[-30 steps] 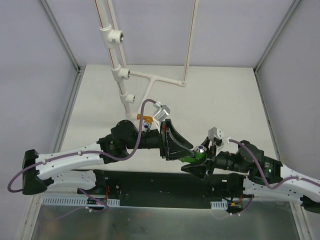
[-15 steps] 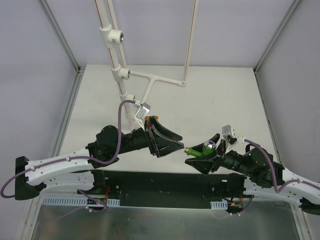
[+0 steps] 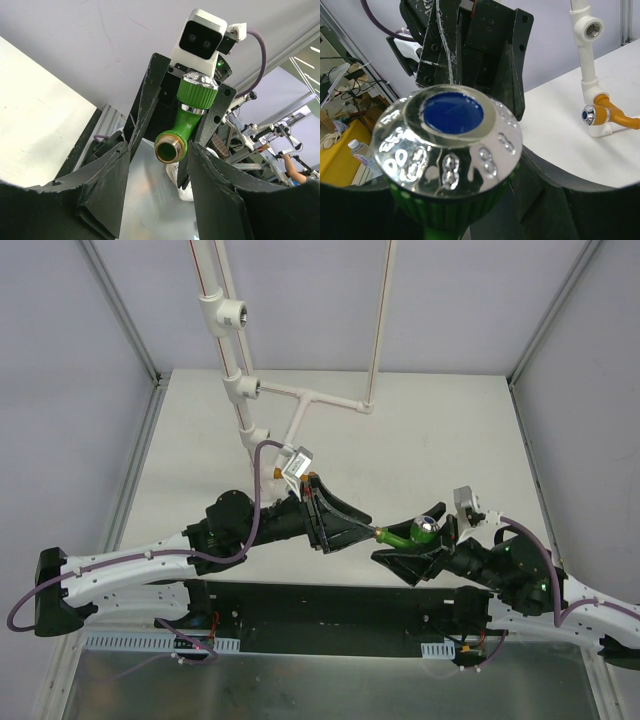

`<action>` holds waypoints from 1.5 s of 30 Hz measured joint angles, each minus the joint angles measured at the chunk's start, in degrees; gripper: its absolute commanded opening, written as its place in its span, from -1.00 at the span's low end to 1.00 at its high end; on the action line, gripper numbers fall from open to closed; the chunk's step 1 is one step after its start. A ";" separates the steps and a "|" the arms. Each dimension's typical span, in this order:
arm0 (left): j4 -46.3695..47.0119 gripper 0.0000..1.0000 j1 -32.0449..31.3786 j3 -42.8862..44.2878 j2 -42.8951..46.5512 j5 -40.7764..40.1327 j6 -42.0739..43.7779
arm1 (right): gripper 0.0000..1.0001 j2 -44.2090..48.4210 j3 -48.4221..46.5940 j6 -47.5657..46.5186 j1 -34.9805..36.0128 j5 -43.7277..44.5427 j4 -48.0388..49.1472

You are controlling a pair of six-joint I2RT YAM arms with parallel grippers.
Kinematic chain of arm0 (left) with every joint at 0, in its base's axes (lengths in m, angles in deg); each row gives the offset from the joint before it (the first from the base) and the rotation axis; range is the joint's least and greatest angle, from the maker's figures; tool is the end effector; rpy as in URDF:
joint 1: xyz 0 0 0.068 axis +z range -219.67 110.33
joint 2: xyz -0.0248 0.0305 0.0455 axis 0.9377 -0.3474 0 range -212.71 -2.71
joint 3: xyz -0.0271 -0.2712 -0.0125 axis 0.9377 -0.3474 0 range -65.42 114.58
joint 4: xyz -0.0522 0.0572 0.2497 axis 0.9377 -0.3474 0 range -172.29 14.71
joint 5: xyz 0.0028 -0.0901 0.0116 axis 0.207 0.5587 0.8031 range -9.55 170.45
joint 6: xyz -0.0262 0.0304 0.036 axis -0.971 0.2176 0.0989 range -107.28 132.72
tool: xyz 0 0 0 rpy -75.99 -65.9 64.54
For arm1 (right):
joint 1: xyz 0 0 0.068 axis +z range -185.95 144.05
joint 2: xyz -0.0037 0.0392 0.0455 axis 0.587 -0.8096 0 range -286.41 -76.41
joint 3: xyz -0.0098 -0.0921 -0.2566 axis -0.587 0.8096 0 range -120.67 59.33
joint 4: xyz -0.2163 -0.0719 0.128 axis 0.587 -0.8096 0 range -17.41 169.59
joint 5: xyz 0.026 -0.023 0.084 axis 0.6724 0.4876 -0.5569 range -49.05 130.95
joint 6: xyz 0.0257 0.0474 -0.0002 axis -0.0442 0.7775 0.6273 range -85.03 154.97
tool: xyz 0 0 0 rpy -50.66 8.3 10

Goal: Install the water faucets
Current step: Pick up the water faucet from the center of the board.

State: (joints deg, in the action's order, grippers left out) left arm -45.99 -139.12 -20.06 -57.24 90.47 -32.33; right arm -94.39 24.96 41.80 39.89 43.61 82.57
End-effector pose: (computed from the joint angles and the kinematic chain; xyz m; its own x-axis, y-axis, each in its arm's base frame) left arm 0.0716 -0.2087 0.3863 -0.6079 -0.3642 -0.7056 0.7774 -0.0921 -0.6222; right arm 0.0238 0.0871 0.3580 -0.0333 0.3535 -0.9348 -0.9607 0.2466 0.1275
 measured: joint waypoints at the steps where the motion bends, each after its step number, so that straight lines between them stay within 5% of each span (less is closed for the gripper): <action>1: 0.31 0.02 0.00 0.00 -0.04 0.15 -0.31 | -1.00 -0.04 0.00 0.00 0.00 0.09 0.24; 10: 2.73 -0.20 0.02 0.02 -1.73 0.90 -2.01 | -1.00 -0.70 0.00 -0.04 0.00 0.28 0.94; 18: 4.96 -0.98 0.04 0.09 -2.21 1.77 -3.61 | -1.00 -0.66 0.00 -0.24 0.00 1.36 1.25; 27: 6.25 -1.00 -0.35 0.09 -3.06 3.30 -6.08 | -1.00 -0.68 0.44 -0.50 0.00 3.28 1.31; 31: 6.69 -0.03 -0.35 0.07 -3.08 3.19 -6.82 | -1.00 -0.66 0.63 -0.66 0.00 3.80 1.33; 33: 6.95 0.18 -0.35 -0.11 -3.04 2.97 -7.04 | -1.00 -0.55 0.66 -0.68 0.00 3.80 1.33; 43: 7.50 0.03 -0.33 -1.70 -1.92 2.14 -7.45 | -0.99 2.99 1.88 2.01 0.00 8.28 5.22; 45: 7.10 0.12 -0.35 -1.99 -1.64 1.88 -5.49 | -1.00 3.08 1.88 5.11 0.00 12.74 6.27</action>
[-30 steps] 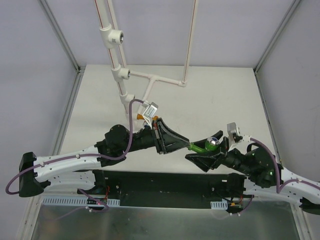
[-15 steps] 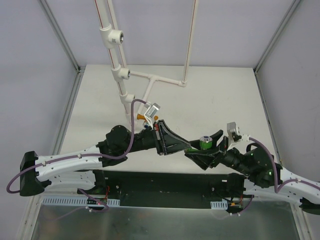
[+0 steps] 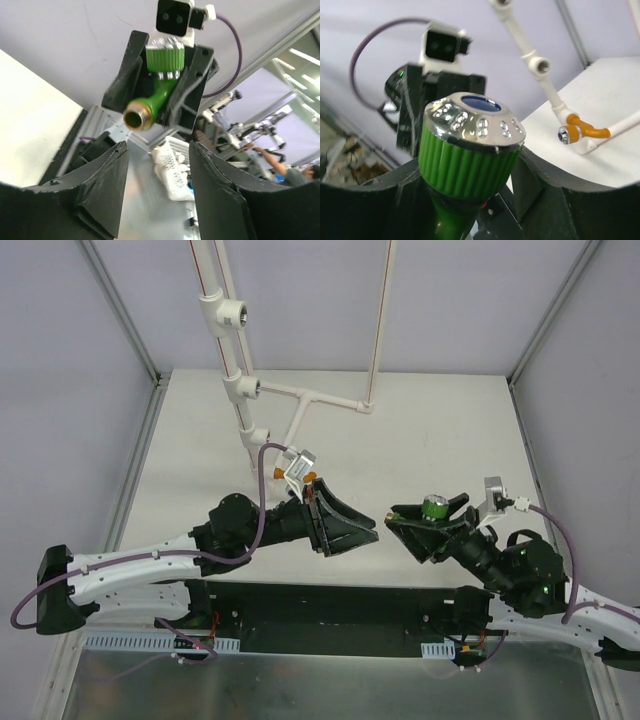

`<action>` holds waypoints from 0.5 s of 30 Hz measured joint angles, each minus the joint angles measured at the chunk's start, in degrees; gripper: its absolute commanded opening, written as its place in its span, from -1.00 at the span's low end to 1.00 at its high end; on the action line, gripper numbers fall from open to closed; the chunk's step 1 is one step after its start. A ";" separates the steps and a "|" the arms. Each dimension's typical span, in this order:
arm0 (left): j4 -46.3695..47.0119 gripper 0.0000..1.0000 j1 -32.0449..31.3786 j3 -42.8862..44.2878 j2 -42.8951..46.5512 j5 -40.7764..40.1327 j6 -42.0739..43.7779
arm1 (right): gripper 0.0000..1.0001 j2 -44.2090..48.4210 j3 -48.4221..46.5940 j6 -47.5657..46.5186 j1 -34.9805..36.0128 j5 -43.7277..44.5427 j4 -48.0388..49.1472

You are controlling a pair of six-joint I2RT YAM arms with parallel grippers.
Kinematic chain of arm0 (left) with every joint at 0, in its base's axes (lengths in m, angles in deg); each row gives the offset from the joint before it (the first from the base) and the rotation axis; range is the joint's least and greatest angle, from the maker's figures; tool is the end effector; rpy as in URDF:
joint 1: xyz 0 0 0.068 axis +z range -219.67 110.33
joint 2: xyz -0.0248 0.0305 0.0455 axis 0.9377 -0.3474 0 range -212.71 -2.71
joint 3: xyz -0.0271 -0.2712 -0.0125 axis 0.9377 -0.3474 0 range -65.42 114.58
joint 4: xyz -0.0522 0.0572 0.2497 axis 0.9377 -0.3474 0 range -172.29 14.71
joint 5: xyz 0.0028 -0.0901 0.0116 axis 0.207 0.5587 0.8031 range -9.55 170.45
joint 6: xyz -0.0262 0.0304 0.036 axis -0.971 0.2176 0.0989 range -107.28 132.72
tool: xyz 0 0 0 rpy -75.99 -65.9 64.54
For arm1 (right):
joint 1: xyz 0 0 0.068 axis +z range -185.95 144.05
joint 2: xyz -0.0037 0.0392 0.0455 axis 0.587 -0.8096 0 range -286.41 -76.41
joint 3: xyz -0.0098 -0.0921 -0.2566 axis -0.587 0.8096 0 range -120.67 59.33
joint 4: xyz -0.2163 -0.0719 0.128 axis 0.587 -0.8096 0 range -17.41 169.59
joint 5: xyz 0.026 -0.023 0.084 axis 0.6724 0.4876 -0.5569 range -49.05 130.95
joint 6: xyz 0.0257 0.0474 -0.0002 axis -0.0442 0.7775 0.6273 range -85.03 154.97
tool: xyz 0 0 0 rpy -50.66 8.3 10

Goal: Install the water faucets
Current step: Pick up the water faucet from the center of the board.

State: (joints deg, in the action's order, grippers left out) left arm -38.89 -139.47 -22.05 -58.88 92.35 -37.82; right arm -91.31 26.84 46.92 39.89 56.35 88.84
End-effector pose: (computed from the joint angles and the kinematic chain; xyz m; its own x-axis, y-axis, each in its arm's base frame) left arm 0.0708 -0.2136 0.3807 -0.6716 -0.3628 -0.6460 0.7318 -0.1882 -0.6550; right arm 0.0281 0.0722 0.3615 -0.0735 0.5248 -0.8481 -0.8807 0.3649 0.3021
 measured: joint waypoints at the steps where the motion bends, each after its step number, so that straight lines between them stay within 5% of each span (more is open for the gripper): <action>1: -1.01 0.19 0.02 0.00 0.33 -0.13 2.08 | -1.00 0.00 0.00 1.44 0.00 2.01 0.07; 7: -11.78 0.51 0.00 0.26 4.68 -0.46 23.21 | -1.00 -0.63 -2.60 16.94 -0.02 16.61 -7.30; 15: -15.52 0.71 0.02 0.24 7.04 -0.70 50.38 | -1.00 -1.90 -7.28 30.99 -0.04 18.78 -14.99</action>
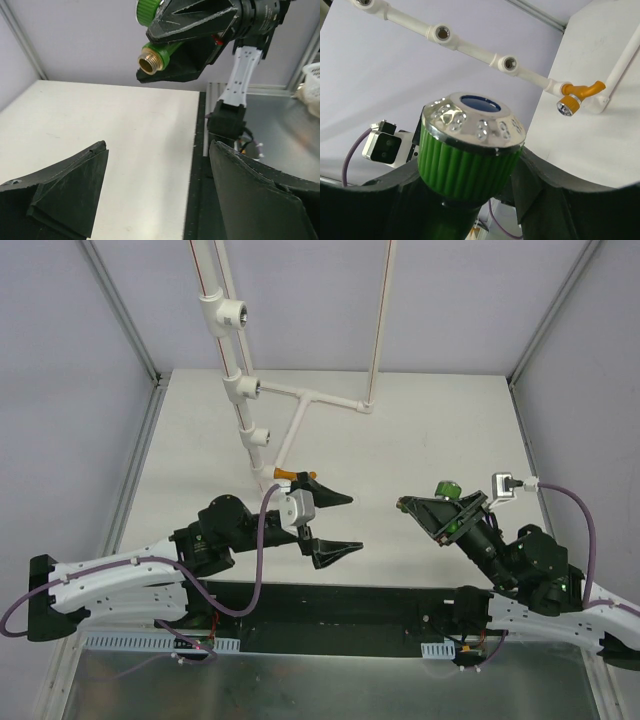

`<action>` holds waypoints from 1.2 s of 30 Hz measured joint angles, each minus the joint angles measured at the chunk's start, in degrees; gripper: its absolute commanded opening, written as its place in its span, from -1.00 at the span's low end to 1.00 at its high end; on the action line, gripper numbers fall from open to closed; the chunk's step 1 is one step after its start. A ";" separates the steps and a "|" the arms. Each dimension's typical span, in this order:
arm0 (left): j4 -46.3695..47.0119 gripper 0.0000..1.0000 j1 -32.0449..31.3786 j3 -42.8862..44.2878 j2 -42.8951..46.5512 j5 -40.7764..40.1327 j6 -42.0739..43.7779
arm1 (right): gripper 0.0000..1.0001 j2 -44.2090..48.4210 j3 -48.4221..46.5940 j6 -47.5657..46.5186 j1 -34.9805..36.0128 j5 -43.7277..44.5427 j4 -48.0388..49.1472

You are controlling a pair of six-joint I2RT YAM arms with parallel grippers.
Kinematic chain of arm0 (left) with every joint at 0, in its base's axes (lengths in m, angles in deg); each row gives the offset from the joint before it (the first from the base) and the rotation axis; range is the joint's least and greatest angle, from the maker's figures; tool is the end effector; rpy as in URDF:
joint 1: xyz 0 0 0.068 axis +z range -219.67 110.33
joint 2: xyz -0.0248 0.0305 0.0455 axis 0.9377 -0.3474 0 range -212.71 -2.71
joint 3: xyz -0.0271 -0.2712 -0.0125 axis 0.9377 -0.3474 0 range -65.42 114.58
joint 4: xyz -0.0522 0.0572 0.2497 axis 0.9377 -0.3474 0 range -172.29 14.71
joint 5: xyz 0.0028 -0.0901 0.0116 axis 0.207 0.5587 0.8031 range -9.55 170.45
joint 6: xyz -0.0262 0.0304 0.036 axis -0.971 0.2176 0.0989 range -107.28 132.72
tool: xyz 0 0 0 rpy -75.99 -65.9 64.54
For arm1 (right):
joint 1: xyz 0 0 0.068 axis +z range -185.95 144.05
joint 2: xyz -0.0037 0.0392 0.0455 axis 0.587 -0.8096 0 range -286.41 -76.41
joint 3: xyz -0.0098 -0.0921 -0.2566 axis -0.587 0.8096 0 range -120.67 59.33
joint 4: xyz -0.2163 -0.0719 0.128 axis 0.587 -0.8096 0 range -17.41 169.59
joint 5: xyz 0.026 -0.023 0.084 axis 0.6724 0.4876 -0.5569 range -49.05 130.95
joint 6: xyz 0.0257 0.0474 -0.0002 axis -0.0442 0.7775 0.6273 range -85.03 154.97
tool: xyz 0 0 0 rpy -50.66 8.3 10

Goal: Install the water faucets
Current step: Pick up the water faucet from the center of the board.

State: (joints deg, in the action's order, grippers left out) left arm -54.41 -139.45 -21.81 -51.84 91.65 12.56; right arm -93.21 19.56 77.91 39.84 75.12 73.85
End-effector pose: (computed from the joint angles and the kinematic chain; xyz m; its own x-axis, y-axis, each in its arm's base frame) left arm 0.0633 -0.1918 0.3782 0.0887 -0.2492 -0.9644 0.9855 0.1625 0.0487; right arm 0.0362 0.0612 0.3713 -0.4034 0.7029 -0.5858 -0.5403 0.3337 0.7725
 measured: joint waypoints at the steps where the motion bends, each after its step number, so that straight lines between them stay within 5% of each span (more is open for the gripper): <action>1: 0.55 0.71 0.00 -0.04 -0.37 -0.02 2.34 | -1.00 -0.46 -0.22 0.83 0.00 -0.28 -0.48; 6: 4.87 0.70 -0.02 -0.22 -3.02 0.26 8.70 | -1.00 -3.32 -0.98 3.67 0.00 -3.45 -2.12; 15: 11.50 0.59 0.00 -0.04 -7.26 3.85 5.90 | -1.00 -4.31 -1.11 1.88 0.00 -10.58 -2.62; 20: 10.40 0.38 -0.02 0.11 -5.11 1.66 -7.74 | -0.98 -1.46 -1.03 -10.03 0.00 -14.21 -3.13; 29: 2.08 0.42 0.00 2.05 4.31 -16.76 -36.48 | -0.93 -1.18 2.19 -39.91 -0.04 -21.81 -2.32; 36: 4.26 0.34 0.00 0.79 0.35 -19.15 -53.72 | -0.92 0.79 7.72 -49.79 -0.04 -31.04 6.75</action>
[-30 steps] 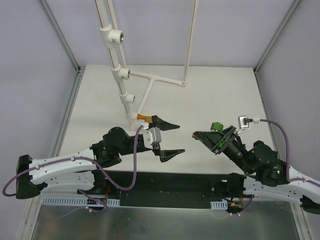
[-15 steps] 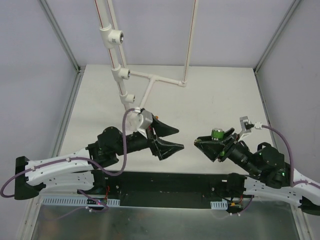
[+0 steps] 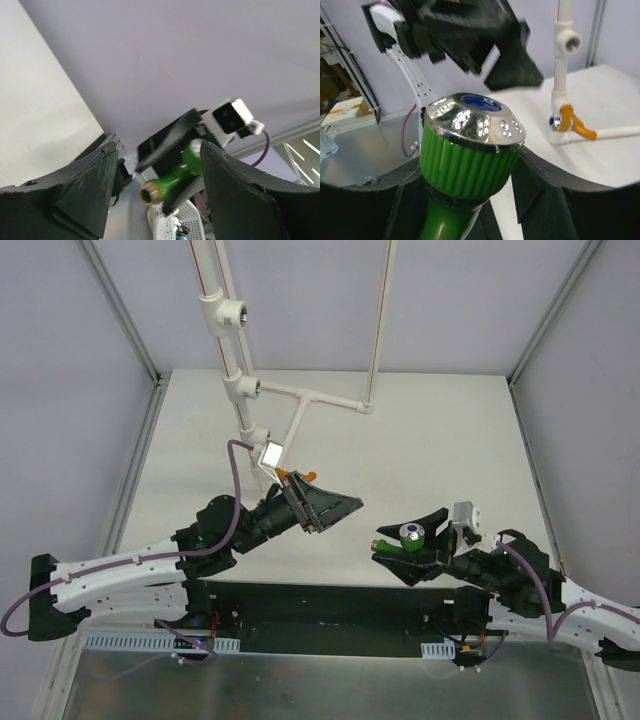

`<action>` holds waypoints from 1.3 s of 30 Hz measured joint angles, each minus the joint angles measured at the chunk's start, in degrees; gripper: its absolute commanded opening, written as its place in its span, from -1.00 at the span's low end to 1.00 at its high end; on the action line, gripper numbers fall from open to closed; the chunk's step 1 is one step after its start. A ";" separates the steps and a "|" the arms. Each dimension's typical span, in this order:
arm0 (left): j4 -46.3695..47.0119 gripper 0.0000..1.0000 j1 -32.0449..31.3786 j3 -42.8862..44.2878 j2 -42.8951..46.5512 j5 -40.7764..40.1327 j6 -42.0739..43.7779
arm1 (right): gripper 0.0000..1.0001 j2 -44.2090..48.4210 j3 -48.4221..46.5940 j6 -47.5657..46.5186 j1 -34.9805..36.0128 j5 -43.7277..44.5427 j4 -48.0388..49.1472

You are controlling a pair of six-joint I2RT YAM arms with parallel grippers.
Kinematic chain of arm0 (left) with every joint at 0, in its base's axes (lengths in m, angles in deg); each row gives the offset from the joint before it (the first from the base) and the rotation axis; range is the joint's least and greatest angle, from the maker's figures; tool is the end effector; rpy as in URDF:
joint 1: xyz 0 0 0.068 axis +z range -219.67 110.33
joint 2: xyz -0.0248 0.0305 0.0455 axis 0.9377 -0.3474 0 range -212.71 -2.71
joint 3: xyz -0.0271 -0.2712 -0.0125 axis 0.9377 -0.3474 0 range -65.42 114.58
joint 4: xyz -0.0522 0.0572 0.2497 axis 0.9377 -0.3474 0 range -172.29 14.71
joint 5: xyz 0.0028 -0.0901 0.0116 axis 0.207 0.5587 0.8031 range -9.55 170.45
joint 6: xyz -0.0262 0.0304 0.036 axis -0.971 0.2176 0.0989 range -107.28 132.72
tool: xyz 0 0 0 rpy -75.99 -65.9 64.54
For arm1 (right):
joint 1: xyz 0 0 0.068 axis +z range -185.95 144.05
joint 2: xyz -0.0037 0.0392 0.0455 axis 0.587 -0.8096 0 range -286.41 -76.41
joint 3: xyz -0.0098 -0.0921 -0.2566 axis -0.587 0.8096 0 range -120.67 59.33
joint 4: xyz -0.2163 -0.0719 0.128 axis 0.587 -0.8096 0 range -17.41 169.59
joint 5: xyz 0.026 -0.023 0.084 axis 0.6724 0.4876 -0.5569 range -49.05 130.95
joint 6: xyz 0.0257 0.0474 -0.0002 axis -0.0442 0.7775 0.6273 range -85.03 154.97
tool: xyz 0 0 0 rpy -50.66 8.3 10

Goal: Install the water faucets
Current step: Pick up the water faucet from the center of the board.

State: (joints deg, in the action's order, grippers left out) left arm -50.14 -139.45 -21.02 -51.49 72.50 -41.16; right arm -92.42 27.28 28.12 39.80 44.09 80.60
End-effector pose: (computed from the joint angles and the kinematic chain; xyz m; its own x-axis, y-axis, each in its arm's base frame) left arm 0.0727 -0.1831 0.3920 -0.6424 -0.5708 -0.5114 0.6205 0.0043 -0.7842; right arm 0.0241 0.0865 0.3438 0.1856 0.2468 -0.9511 -0.9394 0.3284 -0.0981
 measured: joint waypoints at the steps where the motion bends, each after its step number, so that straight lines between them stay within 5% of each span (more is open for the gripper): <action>1: 0.31 0.31 0.00 -0.79 -0.83 -0.02 -2.51 | -0.92 0.50 0.37 -0.70 0.00 -1.07 1.33; 8: 1.29 0.15 0.00 -2.89 -6.23 1.46 -16.17 | -0.92 1.75 0.79 -5.14 0.00 -1.81 9.51; 18: 7.78 0.07 0.00 -2.89 -10.01 4.63 -23.69 | -0.92 0.00 0.79 -9.35 0.00 1.29 10.34; 21: 9.53 0.19 0.00 -2.89 -10.47 5.84 -23.71 | -0.91 -0.50 0.79 -9.99 0.00 2.27 10.36; 29: 11.08 0.65 0.00 -4.55 -6.84 8.02 -3.58 | -0.89 -0.37 0.79 -5.90 0.00 7.43 12.37; 39: 13.62 0.28 0.00 -4.70 -4.96 12.02 9.84 | -0.83 0.44 1.01 5.20 -0.02 8.55 16.57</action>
State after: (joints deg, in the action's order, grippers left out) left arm -36.53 -139.45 -25.72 -56.45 84.52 -31.33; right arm -91.98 28.28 33.32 39.78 52.63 97.17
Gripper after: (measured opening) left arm 0.668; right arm 0.565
